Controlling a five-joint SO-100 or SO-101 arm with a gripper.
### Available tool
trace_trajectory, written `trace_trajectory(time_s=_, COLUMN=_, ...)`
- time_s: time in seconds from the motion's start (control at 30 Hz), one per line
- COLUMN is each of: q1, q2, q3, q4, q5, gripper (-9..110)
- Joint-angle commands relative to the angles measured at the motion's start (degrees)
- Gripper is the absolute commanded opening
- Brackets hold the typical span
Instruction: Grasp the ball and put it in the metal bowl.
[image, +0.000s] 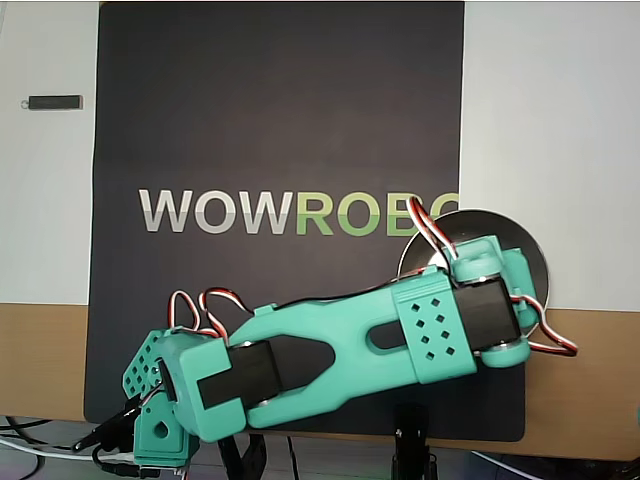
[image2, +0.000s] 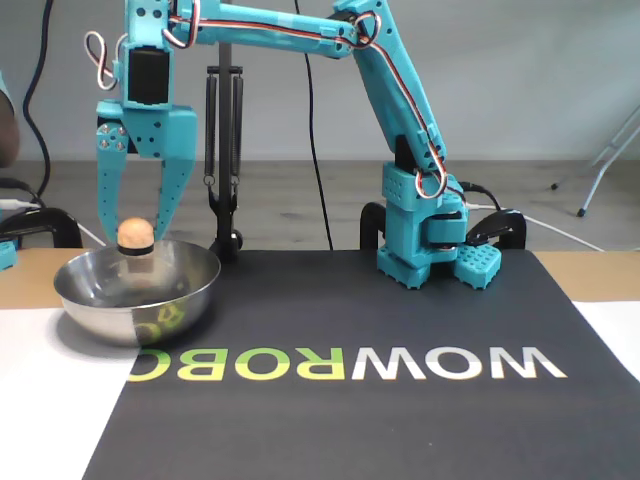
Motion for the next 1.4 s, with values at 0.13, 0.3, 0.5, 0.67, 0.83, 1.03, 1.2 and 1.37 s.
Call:
trace_trajectory(time_s=0.13, q1=-0.2, q2=0.4, q3=-2.5, q4=-0.4, q5=-0.3, gripper=34)
trace_trajectory(time_s=0.3, q1=-0.2, q2=0.7, q3=-2.5, q4=-0.4, q5=-0.3, gripper=34)
trace_trajectory(time_s=0.5, q1=-0.2, q2=1.1, q3=-2.5, q4=0.0, q5=-0.3, gripper=44)
trace_trajectory(time_s=0.67, q1=-0.2, q2=1.1, q3=-2.5, q4=0.4, q5=-0.3, gripper=66)
trace_trajectory(time_s=0.83, q1=-0.2, q2=1.1, q3=-2.5, q4=0.4, q5=-0.3, gripper=66)
trace_trajectory(time_s=1.03, q1=-0.2, q2=1.1, q3=-2.5, q4=0.4, q5=-0.4, gripper=66)
trace_trajectory(time_s=1.2, q1=-0.2, q2=1.1, q3=-2.5, q4=0.4, q5=-0.4, gripper=66)
trace_trajectory(time_s=1.37, q1=-0.2, q2=1.1, q3=-2.5, q4=0.4, q5=-0.4, gripper=66)
